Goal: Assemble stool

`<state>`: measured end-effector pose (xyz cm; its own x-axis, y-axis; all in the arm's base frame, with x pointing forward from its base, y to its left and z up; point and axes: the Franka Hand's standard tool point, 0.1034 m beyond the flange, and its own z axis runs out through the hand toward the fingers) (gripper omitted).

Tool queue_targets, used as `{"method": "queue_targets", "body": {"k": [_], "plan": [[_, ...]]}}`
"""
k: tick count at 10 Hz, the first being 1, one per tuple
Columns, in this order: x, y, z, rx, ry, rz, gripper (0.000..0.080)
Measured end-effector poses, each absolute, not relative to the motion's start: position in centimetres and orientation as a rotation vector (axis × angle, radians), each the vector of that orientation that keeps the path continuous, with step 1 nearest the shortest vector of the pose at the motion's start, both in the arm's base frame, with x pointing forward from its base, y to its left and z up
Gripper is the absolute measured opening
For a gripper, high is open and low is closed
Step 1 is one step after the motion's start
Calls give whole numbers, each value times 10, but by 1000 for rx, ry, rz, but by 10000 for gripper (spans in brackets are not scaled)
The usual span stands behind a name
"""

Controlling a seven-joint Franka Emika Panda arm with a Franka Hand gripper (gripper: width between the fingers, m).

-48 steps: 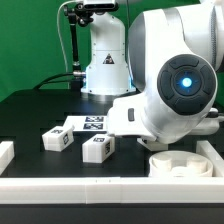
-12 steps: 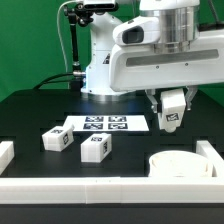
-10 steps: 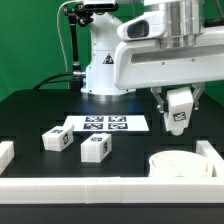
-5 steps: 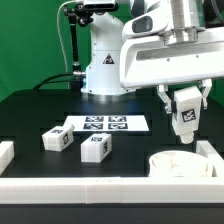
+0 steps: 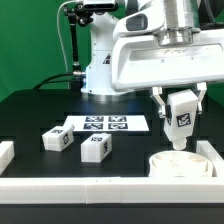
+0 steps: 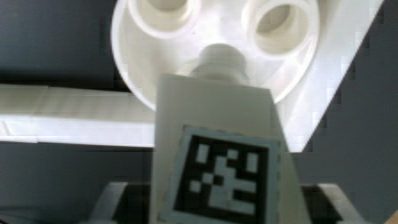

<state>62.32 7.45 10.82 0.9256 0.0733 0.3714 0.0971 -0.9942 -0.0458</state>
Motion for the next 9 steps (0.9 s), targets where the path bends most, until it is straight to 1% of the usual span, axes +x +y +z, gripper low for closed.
{"method": "queue_targets", "body": {"k": [3, 5, 7, 9], "plan": [[626, 74, 107, -3019, -167, -620, 324], [641, 68, 106, -3011, -326, -765, 324], [651, 64, 108, -3015, -372, -773, 324], [649, 64, 106, -3016, -373, -769, 324]]}}
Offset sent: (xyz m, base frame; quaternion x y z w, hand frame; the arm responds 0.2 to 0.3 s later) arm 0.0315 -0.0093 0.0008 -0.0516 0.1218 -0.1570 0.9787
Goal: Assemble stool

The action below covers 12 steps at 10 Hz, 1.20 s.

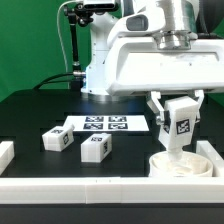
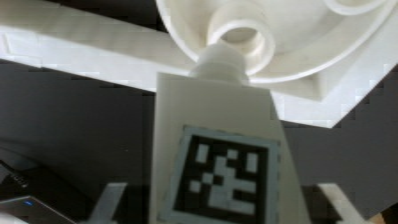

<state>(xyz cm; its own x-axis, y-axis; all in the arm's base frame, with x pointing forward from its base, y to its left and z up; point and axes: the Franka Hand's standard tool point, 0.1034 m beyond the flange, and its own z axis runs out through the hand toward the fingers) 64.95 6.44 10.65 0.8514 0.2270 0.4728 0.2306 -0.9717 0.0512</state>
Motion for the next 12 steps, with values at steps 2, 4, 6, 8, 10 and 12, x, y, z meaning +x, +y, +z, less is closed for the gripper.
{"method": "queue_targets", "body": {"k": [2, 4, 6, 8, 10, 12], "plan": [[649, 70, 102, -3015, -396, -750, 324], [652, 74, 98, -3016, -413, -719, 324], [651, 75, 93, -3019, -414, -697, 324], [650, 74, 93, -3019, -412, -695, 324], [650, 74, 93, -3019, -412, -695, 324], [652, 75, 90, -3021, -430, -681, 324]]}}
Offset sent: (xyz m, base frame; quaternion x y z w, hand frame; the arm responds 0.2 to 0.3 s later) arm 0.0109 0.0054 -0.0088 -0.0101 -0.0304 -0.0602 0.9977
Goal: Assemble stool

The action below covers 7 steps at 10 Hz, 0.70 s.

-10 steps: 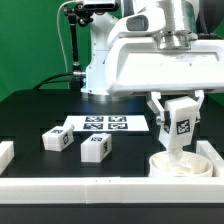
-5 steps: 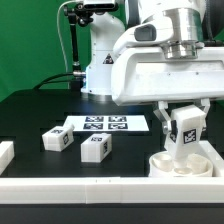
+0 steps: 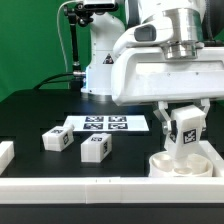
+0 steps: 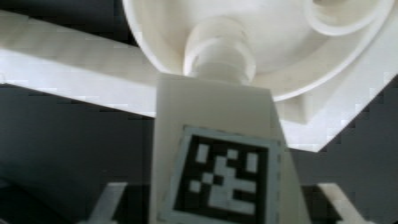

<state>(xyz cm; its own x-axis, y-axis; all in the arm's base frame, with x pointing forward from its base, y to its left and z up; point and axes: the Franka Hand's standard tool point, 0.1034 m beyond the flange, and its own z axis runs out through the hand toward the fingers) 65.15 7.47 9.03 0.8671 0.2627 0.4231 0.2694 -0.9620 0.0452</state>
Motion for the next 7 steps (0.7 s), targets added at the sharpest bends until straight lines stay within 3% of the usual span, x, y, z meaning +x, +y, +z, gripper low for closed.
{"method": "queue_targets", "body": {"k": [7], "plan": [[651, 81, 83, -3016, -438, -695, 324]]}}
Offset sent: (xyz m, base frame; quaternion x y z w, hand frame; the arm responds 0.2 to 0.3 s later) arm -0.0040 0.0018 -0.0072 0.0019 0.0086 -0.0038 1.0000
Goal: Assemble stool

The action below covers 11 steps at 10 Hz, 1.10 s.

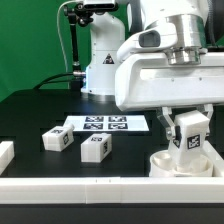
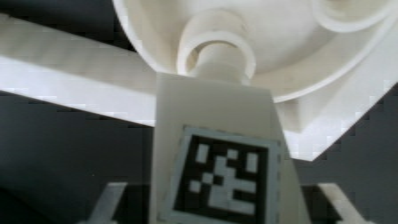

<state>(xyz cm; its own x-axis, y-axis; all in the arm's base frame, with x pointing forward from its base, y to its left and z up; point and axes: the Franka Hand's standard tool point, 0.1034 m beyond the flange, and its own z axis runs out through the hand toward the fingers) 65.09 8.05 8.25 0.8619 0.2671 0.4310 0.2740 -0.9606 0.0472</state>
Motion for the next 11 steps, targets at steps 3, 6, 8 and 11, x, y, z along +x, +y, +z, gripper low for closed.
{"method": "queue_targets", "body": {"k": [3, 6, 8, 11], "plan": [[649, 79, 76, -3017, -444, -708, 324], [642, 71, 74, -3014, -443, -791, 324], [639, 72, 74, -3003, -443, -862, 324], [639, 72, 74, -3001, -442, -875, 324]]}}
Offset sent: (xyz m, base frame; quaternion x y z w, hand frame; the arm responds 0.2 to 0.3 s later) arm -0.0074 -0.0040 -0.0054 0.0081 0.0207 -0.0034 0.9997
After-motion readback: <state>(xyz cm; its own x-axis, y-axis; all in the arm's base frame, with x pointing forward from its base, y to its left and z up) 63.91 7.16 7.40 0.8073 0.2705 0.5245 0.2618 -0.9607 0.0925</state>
